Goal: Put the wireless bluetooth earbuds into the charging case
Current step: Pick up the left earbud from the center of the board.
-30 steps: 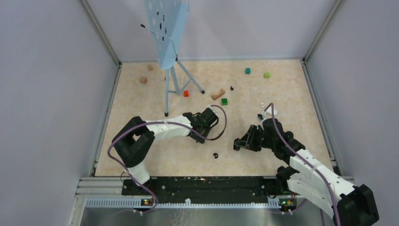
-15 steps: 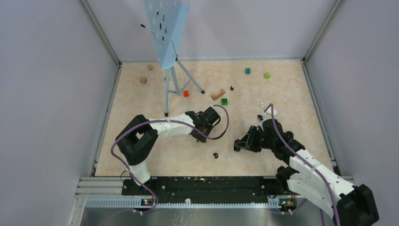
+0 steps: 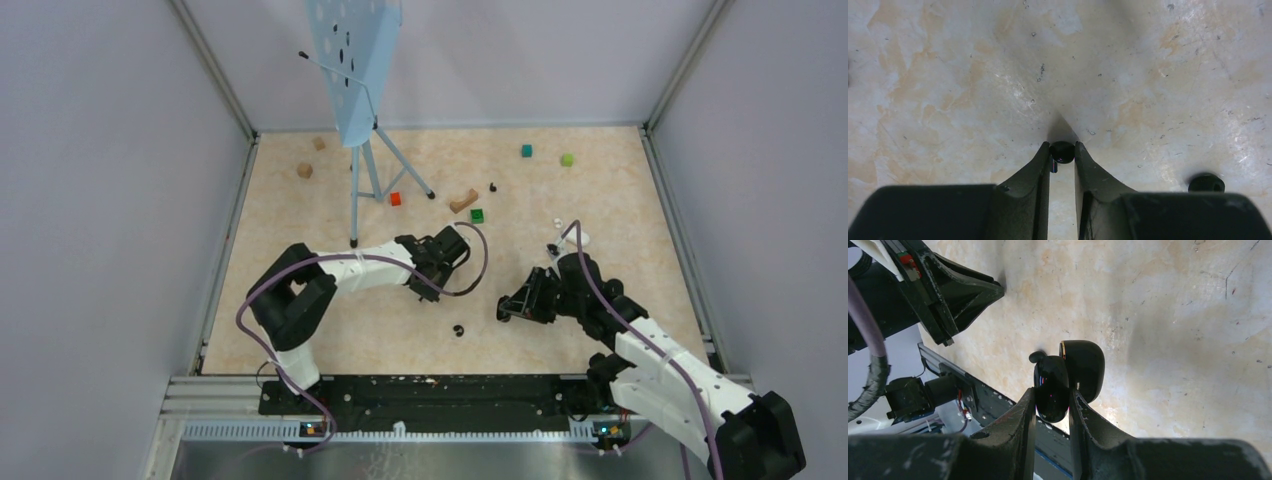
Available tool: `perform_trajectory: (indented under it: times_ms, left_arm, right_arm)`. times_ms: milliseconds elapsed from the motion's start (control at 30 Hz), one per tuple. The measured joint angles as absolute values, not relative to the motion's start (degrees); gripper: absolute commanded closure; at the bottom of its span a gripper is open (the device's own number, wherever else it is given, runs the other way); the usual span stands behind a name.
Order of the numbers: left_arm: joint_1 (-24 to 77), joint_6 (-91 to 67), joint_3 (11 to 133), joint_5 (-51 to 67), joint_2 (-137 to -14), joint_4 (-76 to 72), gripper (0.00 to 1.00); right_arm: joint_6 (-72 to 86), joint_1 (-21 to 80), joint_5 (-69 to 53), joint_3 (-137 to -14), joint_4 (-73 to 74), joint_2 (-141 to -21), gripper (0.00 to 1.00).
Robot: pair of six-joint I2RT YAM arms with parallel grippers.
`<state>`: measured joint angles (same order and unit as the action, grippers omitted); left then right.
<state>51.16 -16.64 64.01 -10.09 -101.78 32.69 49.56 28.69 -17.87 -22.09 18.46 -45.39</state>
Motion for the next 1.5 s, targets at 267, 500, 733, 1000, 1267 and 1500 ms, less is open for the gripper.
perform_trajectory:
  times_ms: [267, 500, 733, 1000, 1267, 1500]
  left_arm:
    - [51.2, -16.8, 64.0, -10.9, -92.8, 30.3, 0.84]
    - [51.2, -16.4, 60.1, -13.1, -81.4, 23.1, 0.83]
    - [51.2, -16.4, 47.3, -12.8, -65.7, 8.4, 0.79]
    - [51.2, -16.6, 37.3, -6.3, -58.9, -9.6, 0.8]
    - [51.2, -14.4, 25.6, 4.5, -54.2, -27.0, 0.83]
    - [51.2, -12.6, 24.6, 11.7, -53.3, -35.5, 0.83]
  right_arm:
    - [49.5, 28.7, -19.4, -22.1, 16.6, -46.6, 1.0]
    - [48.6, 28.7, -24.3, -22.1, 9.8, -49.1, 1.0]
    - [50.6, 28.7, -31.7, -22.2, -1.7, -54.6, 1.0]
    - [56.9, 28.6, -37.6, -22.2, -15.5, -58.8, 1.0]
    - [61.8, 28.6, -41.3, -22.2, -23.5, -59.8, 1.0]
    - [65.3, 28.6, -43.1, -22.0, -27.3, -60.3, 1.0]
